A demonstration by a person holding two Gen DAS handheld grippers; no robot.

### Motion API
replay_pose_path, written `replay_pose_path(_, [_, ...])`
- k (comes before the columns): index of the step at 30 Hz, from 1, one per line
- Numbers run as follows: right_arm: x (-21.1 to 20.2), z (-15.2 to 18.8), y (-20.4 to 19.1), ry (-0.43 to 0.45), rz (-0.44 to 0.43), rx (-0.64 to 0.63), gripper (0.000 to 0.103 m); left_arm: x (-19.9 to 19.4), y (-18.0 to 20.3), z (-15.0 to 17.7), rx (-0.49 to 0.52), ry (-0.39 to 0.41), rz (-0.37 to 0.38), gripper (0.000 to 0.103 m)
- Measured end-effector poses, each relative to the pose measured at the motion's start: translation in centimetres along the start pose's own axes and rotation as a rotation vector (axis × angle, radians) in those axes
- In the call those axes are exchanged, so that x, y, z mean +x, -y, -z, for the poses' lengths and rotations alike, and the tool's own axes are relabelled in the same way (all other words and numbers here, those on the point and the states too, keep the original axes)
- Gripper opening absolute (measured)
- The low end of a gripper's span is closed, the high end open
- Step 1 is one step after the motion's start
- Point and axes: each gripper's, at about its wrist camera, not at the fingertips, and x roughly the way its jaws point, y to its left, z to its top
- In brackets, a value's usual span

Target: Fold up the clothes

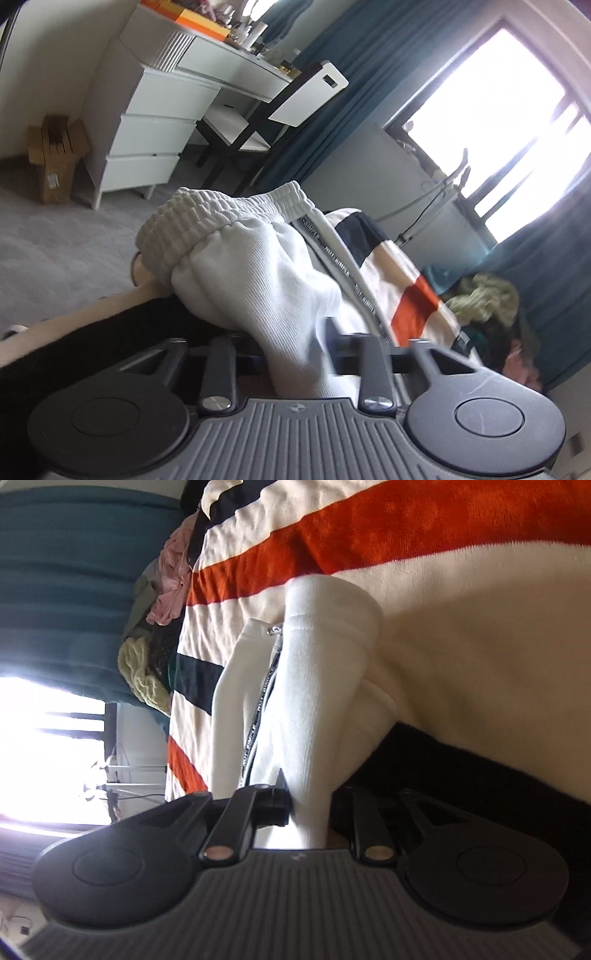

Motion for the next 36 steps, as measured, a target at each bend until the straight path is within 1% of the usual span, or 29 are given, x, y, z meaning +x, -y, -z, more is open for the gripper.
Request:
replay_pose_path(1, [0.0, 0.0, -0.2, -0.001, 0.003, -0.014, 0.020, -0.4, 0.4, 0.3, 0.029, 0.001, -0.026, 0.066])
replay_pose_path(2, [0.3, -0.1, -0.5, -0.010, 0.005, -0.029, 0.025, -0.8, 0.9, 0.6, 0.056, 0.000, -0.043, 0.073])
replay_pose_path(3, [0.6, -0.2, -0.7, -0.019, 0.008, -0.045, 0.038, -0.9, 1.4, 0.7, 0.080, -0.001, -0.054, 0.075])
replay_pose_path(4, [0.9, -0.3, -1.0, -0.026, 0.010, -0.060, 0.048, -0.9, 2.0, 0.7, 0.100, 0.000, -0.058, 0.076])
replay_pose_path(5, [0.9, -0.1, -1.1, -0.025, 0.003, -0.076, 0.064, -1.3, 2.6, 0.9, 0.118, 0.014, -0.066, 0.076])
replay_pose_path(6, [0.9, 0.0, -1.3, -0.025, -0.003, -0.092, 0.072, -1.9, 3.1, 1.2, 0.141, 0.036, -0.075, 0.078])
replay_pose_path(7, [0.9, 0.2, -1.5, -0.024, -0.009, -0.109, 0.074, -2.3, 3.7, 1.5, 0.170, 0.057, -0.077, 0.081])
replay_pose_path(9, [0.9, 0.5, -1.8, -0.024, -0.022, -0.141, 0.080, -3.0, 4.7, 2.2, 0.226, 0.082, -0.075, 0.081])
replay_pose_path(10, [0.9, 0.7, -1.9, -0.022, -0.028, -0.151, 0.080, -3.2, 5.4, 2.6, 0.252, 0.091, -0.074, 0.081])
replay_pose_path(11, [1.1, 0.6, -1.6, -0.010, -0.034, -0.120, 0.080, -3.3, 6.0, 2.9, 0.278, 0.098, -0.074, 0.082])
replay_pose_path(13, [0.9, 0.3, -1.1, 0.048, -0.053, -0.050, 0.080, -3.3, 7.3, 3.7, 0.331, 0.111, -0.070, 0.082])
replay_pose_path(15, [0.4, 0.0, -0.8, 0.107, -0.103, -0.013, 0.081, -3.2, 8.8, 4.6, 0.395, 0.121, -0.065, 0.083])
replay_pose_path(17, [0.5, -0.3, -0.5, 0.134, -0.133, 0.018, 0.081, -2.9, 10.0, 5.6, 0.463, 0.131, -0.046, 0.083])
replay_pose_path(19, [0.6, -0.3, 0.4, 0.157, -0.139, 0.084, 0.081, -2.6, 11.2, 6.7, 0.528, 0.137, -0.023, 0.085])
replay_pose_path(22, [0.8, -0.3, 1.9, 0.190, -0.134, 0.193, 0.080, -1.9, 12.5, 8.0, 0.599, 0.120, 0.013, 0.086])
replay_pose_path(23, [0.9, -0.3, 2.3, 0.192, -0.097, 0.217, 0.080, -1.7, 12.8, 8.3, 0.614, 0.117, 0.017, 0.086])
replay_pose_path(24, [0.8, -0.2, 2.6, 0.187, -0.053, 0.229, 0.076, -1.5, 13.1, 8.8, 0.624, 0.114, 0.021, 0.087])
replay_pose_path(25, [0.7, -0.2, 3.0, 0.183, -0.017, 0.240, 0.076, -1.3, 13.4, 9.1, 0.632, 0.107, 0.027, 0.087])
replay_pose_path(28, [0.0, -0.4, 3.3, 0.189, -0.025, 0.259, 0.077, -0.5, 13.9, 10.2, 0.644, 0.080, 0.043, 0.087])
replay_pose_path(31, [-0.4, -0.5, 2.9, 0.220, 0.015, 0.229, 0.077, 0.0, 14.4, 11.1, 0.651, 0.058, 0.054, 0.087])
replay_pose_path(36, [0.8, -1.0, 2.6, 0.231, -0.008, 0.221, 0.081, 0.9, 14.9, 11.8, 0.667, 0.028, 0.060, 0.088])
